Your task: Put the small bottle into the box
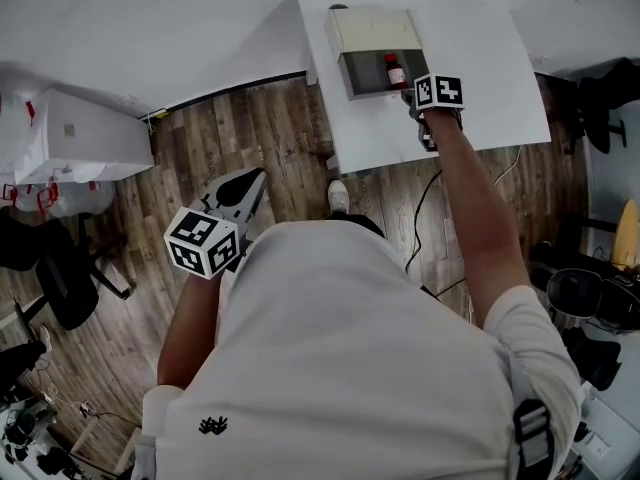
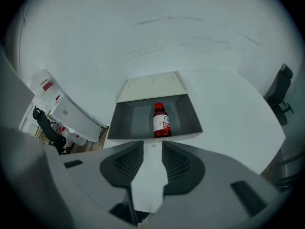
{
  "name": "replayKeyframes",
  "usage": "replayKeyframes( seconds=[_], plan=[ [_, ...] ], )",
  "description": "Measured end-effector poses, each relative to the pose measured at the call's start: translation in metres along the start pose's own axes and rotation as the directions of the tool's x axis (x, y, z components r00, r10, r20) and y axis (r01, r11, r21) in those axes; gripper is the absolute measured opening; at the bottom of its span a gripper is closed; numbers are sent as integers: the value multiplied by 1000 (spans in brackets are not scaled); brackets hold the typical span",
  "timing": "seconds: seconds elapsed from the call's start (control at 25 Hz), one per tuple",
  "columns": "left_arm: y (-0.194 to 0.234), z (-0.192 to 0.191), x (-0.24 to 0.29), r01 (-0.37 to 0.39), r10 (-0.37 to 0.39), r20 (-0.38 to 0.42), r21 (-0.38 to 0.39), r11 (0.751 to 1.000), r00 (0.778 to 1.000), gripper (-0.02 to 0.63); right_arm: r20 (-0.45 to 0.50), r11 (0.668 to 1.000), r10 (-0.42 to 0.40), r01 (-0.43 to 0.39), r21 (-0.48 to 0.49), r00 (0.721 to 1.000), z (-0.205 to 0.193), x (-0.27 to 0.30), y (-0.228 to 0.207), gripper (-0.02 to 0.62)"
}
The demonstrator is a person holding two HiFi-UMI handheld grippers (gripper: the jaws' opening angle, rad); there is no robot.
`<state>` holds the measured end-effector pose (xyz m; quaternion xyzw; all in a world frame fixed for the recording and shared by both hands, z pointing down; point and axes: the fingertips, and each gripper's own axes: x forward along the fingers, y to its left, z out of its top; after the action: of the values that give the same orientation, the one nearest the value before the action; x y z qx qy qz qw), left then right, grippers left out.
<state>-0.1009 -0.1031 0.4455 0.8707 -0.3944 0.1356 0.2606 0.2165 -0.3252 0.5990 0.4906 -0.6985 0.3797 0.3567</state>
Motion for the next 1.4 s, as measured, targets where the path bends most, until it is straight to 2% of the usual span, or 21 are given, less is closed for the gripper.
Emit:
replayKeyframes(
  seconds=[0.12, 0.24, 0.6, 0.96, 1.2, 1.4],
  plan=[
    [1, -7, -11, 2, -2, 3, 5, 1000, 1000, 6, 46, 1000, 8, -8, 6, 999, -15, -14, 11, 48],
    [4, -16, -25, -1, 1, 7, 4, 1000, 1000, 6, 83, 1000, 10, -10, -6, 997, -36, -29, 27, 19],
    [-3, -51, -60, 22, -22, 1, -8, 1000, 1000, 6, 158, 994, 106, -106, -14, 982, -112, -73, 106, 8],
    [-18, -78, -68, 62, -62, -4, -8, 998, 998, 6, 182, 970, 232, -213, -119, 956, -180, -111, 185, 6],
    [-20, -83, -71, 70, -70, 0, -10, 998, 998, 6, 175, 951, 290, -262, -165, 941, -204, -124, 214, 6],
    [-17, -82, -75, 67, -67, 3, -5, 998, 998, 6, 196, 938, 319, -280, -204, 927, -199, -135, 231, 6]
  ],
)
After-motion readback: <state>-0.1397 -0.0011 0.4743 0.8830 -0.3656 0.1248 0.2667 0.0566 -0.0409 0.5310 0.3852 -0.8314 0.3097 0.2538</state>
